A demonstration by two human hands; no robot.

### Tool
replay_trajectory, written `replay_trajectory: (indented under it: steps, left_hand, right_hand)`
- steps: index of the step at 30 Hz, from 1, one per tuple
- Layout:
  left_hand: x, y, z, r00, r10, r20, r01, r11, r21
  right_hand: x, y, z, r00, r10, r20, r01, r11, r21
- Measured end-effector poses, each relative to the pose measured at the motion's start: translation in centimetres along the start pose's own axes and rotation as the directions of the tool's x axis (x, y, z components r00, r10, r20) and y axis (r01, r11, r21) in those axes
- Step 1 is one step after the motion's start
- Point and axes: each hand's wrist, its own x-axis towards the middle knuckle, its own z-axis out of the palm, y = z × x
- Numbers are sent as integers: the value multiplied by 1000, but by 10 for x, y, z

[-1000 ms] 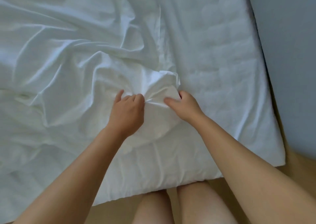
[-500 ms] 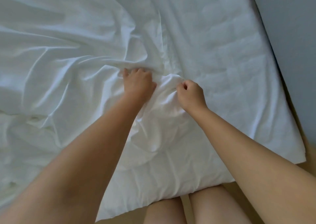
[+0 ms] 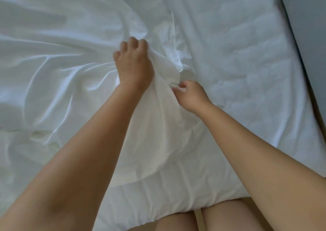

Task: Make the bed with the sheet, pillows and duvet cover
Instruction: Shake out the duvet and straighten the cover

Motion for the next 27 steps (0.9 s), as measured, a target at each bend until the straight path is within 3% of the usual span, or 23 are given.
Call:
replay_trajectory:
  steps: [3,6,9,12,14,16,20,23,25,27]
  left_hand:
    - [-18,7,10,959,276,72,-277,961,11]
    - [-22,-3,17,929,209,306,-229,973,30]
    - [-28,0,12,904,187,384,-201,980,-2]
    - [-58,11,-6,880,414,232,-417,908,-38]
    - [-95,17,-18,780,625,36,-624,780,-37]
    - [-138,23,-25,710,703,43,-703,711,-18]
    - [-179,34,-21,767,571,294,-623,773,124]
    - [-172,38,-23,759,516,398,-565,825,9]
    - [-172,42,-28,746,550,376,-533,831,-158]
    - [-178,59,-44,766,610,201,-538,781,-318]
  right_hand:
    - [4,4,-4,997,-14,-76,30,979,200]
    - [-5,8,2,970,-36,-239,86,976,202]
    - [-27,14,13,964,-54,-262,107,975,193]
    - [-54,31,6,958,63,-280,26,952,304]
    - [-79,55,-4,940,158,-301,-36,927,374]
    - [-106,76,-10,925,234,-298,-92,902,422]
    - [-125,78,-4,925,204,-321,-70,921,383]
    - [-125,67,-3,933,120,-338,18,925,380]
    - [-134,65,-12,936,72,-344,82,906,414]
    - [-151,69,-34,931,63,-361,130,863,488]
